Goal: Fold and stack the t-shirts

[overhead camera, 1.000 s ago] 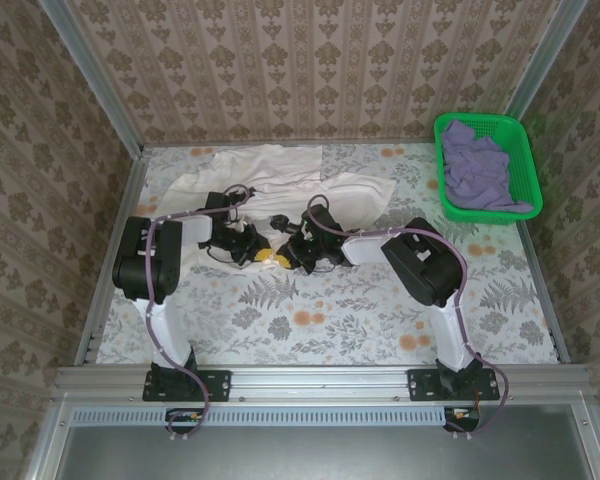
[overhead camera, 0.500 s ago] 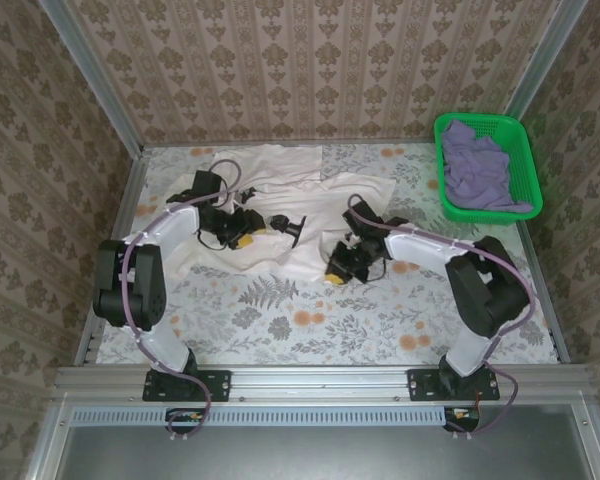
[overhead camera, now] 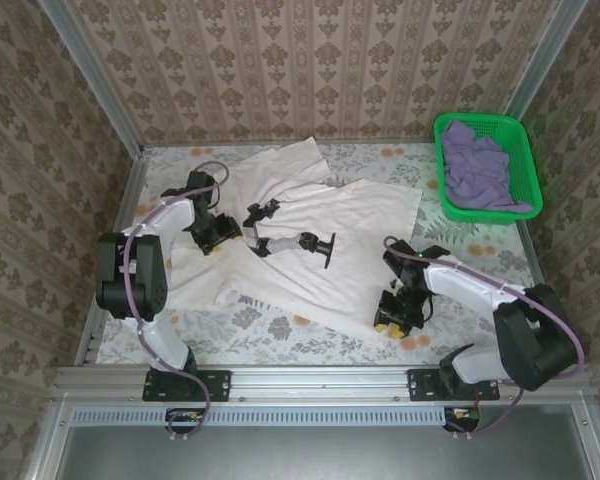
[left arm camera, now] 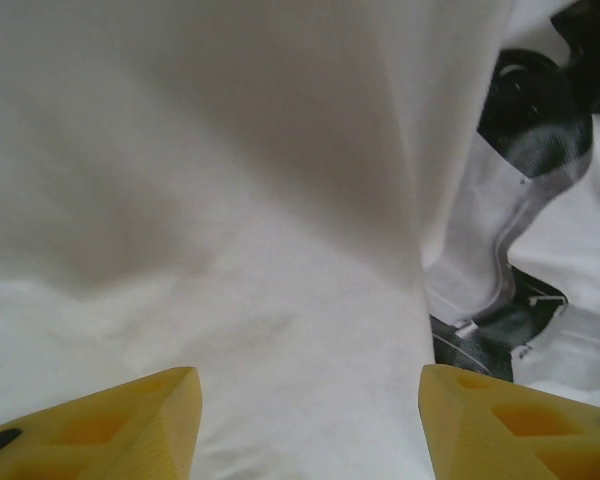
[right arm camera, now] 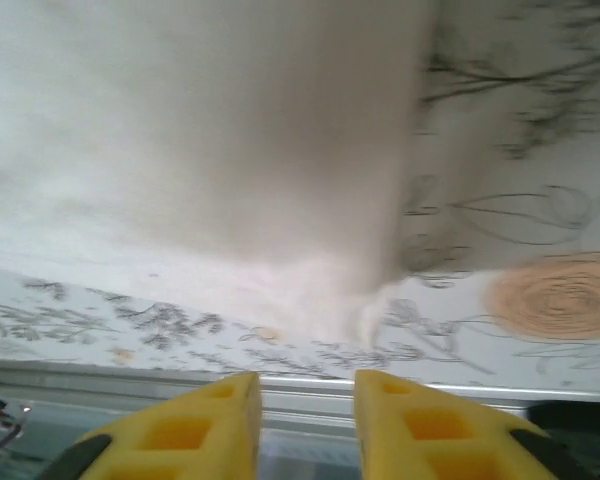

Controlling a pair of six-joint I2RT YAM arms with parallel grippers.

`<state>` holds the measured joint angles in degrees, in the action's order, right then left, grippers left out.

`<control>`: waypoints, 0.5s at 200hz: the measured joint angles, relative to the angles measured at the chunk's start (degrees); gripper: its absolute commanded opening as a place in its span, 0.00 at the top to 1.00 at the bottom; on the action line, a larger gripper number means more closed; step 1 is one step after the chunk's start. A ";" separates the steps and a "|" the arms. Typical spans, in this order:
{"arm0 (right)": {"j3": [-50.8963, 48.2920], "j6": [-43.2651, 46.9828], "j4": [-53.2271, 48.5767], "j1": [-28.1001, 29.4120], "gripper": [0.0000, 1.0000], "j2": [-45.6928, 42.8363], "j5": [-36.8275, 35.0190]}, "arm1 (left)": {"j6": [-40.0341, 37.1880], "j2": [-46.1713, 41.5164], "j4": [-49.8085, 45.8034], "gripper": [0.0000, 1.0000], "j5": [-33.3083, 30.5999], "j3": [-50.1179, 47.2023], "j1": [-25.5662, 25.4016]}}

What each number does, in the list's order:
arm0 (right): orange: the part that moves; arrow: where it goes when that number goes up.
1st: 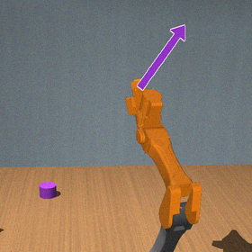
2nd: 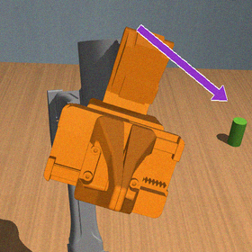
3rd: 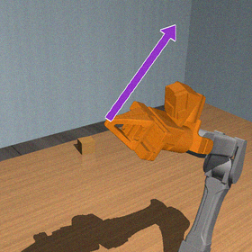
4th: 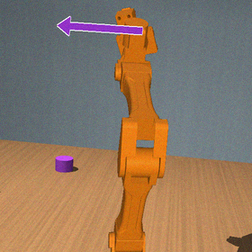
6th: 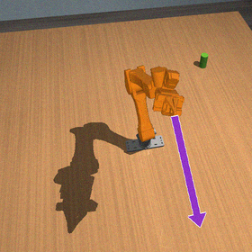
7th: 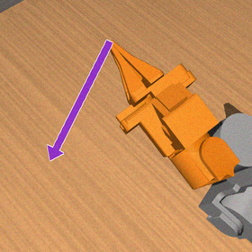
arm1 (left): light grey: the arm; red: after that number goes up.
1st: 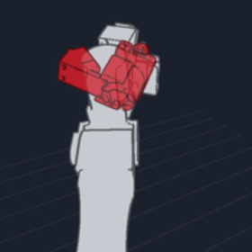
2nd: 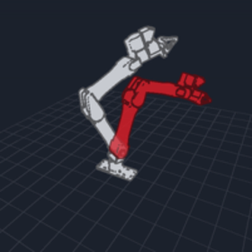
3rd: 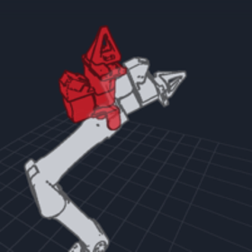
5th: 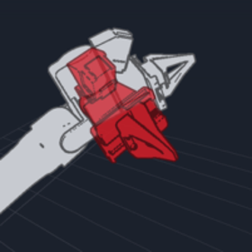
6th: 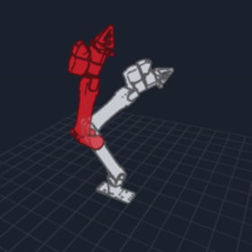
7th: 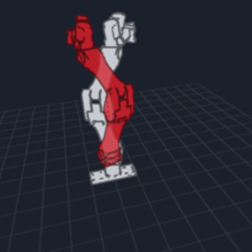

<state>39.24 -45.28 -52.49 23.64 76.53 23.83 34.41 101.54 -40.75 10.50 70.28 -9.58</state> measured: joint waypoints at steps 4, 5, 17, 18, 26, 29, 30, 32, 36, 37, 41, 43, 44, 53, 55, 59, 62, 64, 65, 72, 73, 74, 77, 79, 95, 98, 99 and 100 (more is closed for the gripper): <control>-0.55 -0.76 0.00 -0.68 0.57 -0.85 -0.37 | 0.07 0.00 0.00 0.37 -0.48 0.09 0.02; -0.74 -0.79 0.00 -1.01 0.57 -1.16 -0.48 | 0.09 0.00 -0.02 0.37 -0.70 0.11 0.04; -1.99 -1.97 0.04 -3.43 0.50 -3.80 -1.36 | 0.39 0.00 0.02 0.37 -1.84 0.20 0.17; -2.10 -2.27 0.04 -3.76 0.50 -4.15 -1.42 | 0.39 0.00 0.00 0.37 -1.86 0.20 0.17; -2.36 -2.97 0.02 -5.22 0.48 -5.88 -2.05 | 0.48 0.00 -0.04 0.37 -2.40 0.20 0.37; -2.36 -3.19 0.02 -5.66 0.48 -6.45 -2.34 | 0.48 0.00 -0.07 0.37 -2.67 0.22 0.46; -2.34 -3.48 0.07 -5.88 0.48 -6.80 -2.49 | 0.48 0.00 -0.07 0.37 -2.75 0.22 0.50; -2.34 -3.61 0.11 -6.10 0.48 -7.13 -2.62 | 0.48 0.00 -0.07 0.37 -2.89 0.24 0.59; -2.29 -3.89 0.44 -6.71 0.48 -8.09 -2.97 | 0.46 0.00 -0.09 0.37 -3.02 0.33 0.68; -2.27 -4.02 0.42 -6.80 0.49 -8.24 -3.02 | 0.46 0.00 -0.09 0.37 -3.06 0.37 0.68; -2.12 -4.26 0.57 -7.21 0.49 -9.07 -3.56 | 0.46 0.00 -0.26 0.37 -3.19 0.57 0.68; -2.01 -4.37 0.61 -7.34 0.50 -9.33 -3.76 | 0.42 0.00 -0.26 0.37 -3.32 0.72 0.68; -1.88 -4.44 0.61 -7.43 0.50 -9.57 -3.96 | 0.39 0.00 -0.31 0.37 -3.39 0.79 0.68; -0.70 -4.70 0.63 -7.89 0.51 -10.49 -5.20 | -0.02 0.00 -0.72 0.39 -3.72 1.86 0.66; -0.26 -4.83 0.66 -7.96 0.51 -10.58 -5.55 | -0.11 0.00 -0.81 0.40 -3.72 2.21 0.59; 0.76 -4.81 0.85 -8.07 0.53 -10.56 -6.27 | -0.37 0.13 -1.07 0.41 -3.87 3.21 0.44; 1.53 -4.83 1.09 -8.11 0.54 -10.51 -6.64 | -0.63 0.17 -1.22 0.43 -3.91 4.00 0.31; 2.19 -4.68 1.31 -8.17 0.55 -10.25 -6.99 | -0.68 0.37 -1.31 0.43 -3.96 4.72 0.20; 2.60 -4.68 1.51 -8.20 0.55 -10.08 -7.26 | -0.74 0.44 -1.36 0.44 -3.96 4.96 0.17; 4.98 -4.35 2.19 -8.37 0.59 -8.96 -8.13 | -1.40 1.14 -1.44 0.49 -3.87 7.72 -0.26; 5.53 -4.50 2.34 -8.41 0.60 -8.63 -8.37 | -1.55 1.20 -1.44 0.50 -3.85 8.02 -0.28; 5.84 -4.57 2.40 -8.41 0.60 -8.48 -8.52 | -1.81 1.40 -1.40 0.51 -3.85 8.66 -0.42; 7.19 -4.11 2.69 -8.48 0.62 -7.63 -8.85 | -1.75 1.88 -1.20 0.54 -3.82 9.92 -0.66; 8.24 -4.07 2.89 -8.50 0.62 -6.62 -9.22 | -2.08 2.12 -1.16 0.56 -3.69 10.58 -0.76; 17.38 -2.60 4.52 -8.66 0.68 1.46 -11.80 | -3.91 5.27 0.81 0.66 -2.78 17.20 -2.14; 19.12 -1.97 4.85 -8.68 0.69 3.45 -12.44 | -3.87 6.23 1.44 0.66 -2.58 18.60 -2.51; 19.52 -1.92 4.96 -8.70 0.70 3.89 -12.61 | -4.00 6.40 1.55 0.66 -2.51 18.86 -2.58; 20.46 -1.95 5.14 -8.72 0.70 4.72 -12.94 | -4.26 6.71 1.81 0.67 -2.36 19.37 -2.69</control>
<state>59.70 -47.22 -47.35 14.92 81.25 10.90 30.15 108.25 -38.94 8.14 89.65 -12.27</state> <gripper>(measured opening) 0.337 0.359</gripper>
